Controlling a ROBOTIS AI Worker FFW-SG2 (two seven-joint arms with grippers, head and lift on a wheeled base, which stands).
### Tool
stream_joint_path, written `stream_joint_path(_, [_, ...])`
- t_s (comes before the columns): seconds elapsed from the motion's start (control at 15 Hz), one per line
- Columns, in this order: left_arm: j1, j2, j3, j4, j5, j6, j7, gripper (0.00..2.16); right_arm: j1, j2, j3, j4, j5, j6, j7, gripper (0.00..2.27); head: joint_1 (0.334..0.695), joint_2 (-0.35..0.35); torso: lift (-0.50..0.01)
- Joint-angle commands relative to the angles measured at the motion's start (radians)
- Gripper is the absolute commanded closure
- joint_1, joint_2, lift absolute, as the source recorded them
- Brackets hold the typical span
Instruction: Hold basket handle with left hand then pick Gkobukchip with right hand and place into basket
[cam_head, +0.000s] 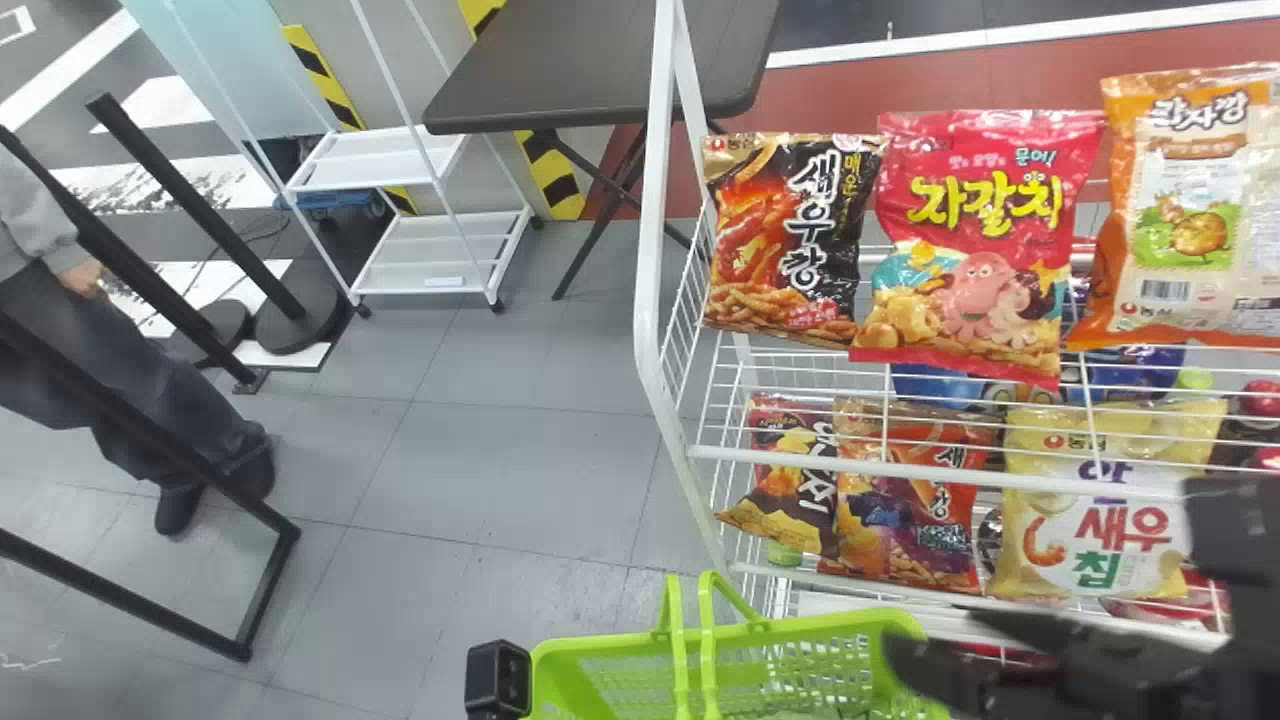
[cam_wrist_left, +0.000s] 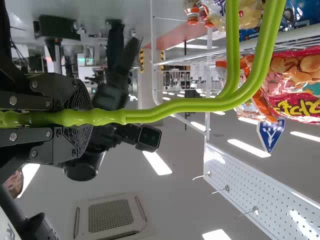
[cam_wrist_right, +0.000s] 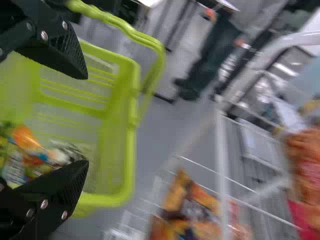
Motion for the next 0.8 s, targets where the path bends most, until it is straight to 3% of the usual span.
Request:
stream_joint_path(0.0, [0.000, 0.000, -0.002, 0.001, -0.001, 0.000, 0.000, 2.16, 0.068, -0.004, -0.026, -0.006, 0.109, -0.349, -0.017, 0.05, 0.695, 0.294, 0.000])
stream_joint_path(0.27, [-0.002, -0.002, -0.002, 0.012, -0.001, -0.003, -0.003, 2.16, 0.116, -0.004, -0.140, 0.079, 0.126, -0.739, -0.032, 0.07, 0.695, 0.124, 0.000])
stream_joint_path(0.4, [-0.002, -0.006, 0.000, 0.018, -0.001, -0.003, -0.006, 2.16, 0.134, -0.001, -0.187, 0.208, 0.126, -1.039, -0.031, 0.07, 0.695, 0.054, 0.000])
stream_joint_path(0.47, [-0.002, -0.008, 0.000, 0.018, -0.001, -0.006, -0.006, 2.16, 0.143, 0.007, -0.202, 0.263, 0.124, -1.119, -0.031, 0.07, 0.695, -0.024, 0.000])
stream_joint_path(0.73, [0.000, -0.020, 0.000, 0.024, -0.002, -0.006, -0.006, 2.16, 0.174, 0.012, -0.216, 0.424, 0.121, -1.337, -0.029, 0.08, 0.695, -0.135, 0.000])
